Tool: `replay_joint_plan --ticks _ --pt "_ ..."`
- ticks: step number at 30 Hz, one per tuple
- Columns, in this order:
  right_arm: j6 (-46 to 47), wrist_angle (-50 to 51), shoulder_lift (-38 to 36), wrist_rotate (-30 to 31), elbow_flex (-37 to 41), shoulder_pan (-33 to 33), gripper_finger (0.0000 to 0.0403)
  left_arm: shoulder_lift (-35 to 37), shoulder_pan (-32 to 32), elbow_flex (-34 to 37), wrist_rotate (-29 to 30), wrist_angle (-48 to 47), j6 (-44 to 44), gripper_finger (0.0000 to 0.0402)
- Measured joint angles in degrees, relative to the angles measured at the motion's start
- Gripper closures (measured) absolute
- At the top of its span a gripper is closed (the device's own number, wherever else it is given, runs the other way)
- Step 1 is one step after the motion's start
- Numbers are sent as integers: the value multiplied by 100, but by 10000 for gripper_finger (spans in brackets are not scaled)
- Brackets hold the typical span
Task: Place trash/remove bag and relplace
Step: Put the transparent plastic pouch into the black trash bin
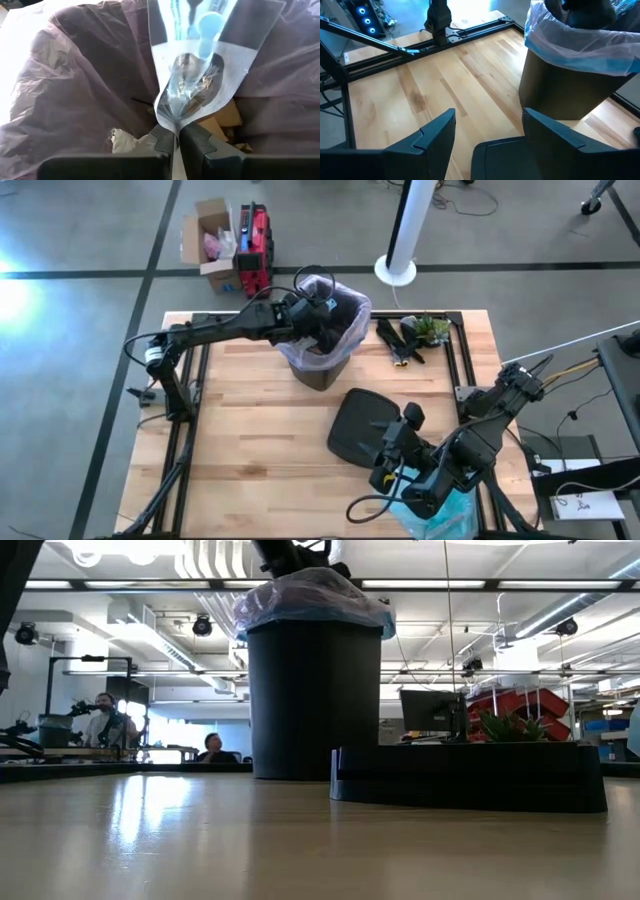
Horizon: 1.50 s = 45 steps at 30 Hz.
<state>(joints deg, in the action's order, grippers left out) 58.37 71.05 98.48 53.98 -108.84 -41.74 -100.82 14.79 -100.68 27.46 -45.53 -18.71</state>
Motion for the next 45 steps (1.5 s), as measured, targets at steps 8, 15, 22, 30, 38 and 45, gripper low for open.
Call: replay_joint_plan --ticks 8,15,22,30,38,45 --pt "-45 24 0 0 0 0 191 78 -21 8 -329 -160 195 301" --pt "-147 67 0 2 0 13 175 297 -250 10 -486 -60 403 199" --pt "-243 68 0 243 0 37 165 723 -415 10 -472 -43 469 142" --pt "-445 84 -92 1216 -324 295 189 1607 -846 10 -461 -21 358 140" --pt "-1001 84 -99 1089 -897 1450 235 2422 -1720 160 -455 -244 160 168" --pt "-2160 87 -103 179 -1324 2983 282 2878 -2557 553 -453 -356 -90 186"
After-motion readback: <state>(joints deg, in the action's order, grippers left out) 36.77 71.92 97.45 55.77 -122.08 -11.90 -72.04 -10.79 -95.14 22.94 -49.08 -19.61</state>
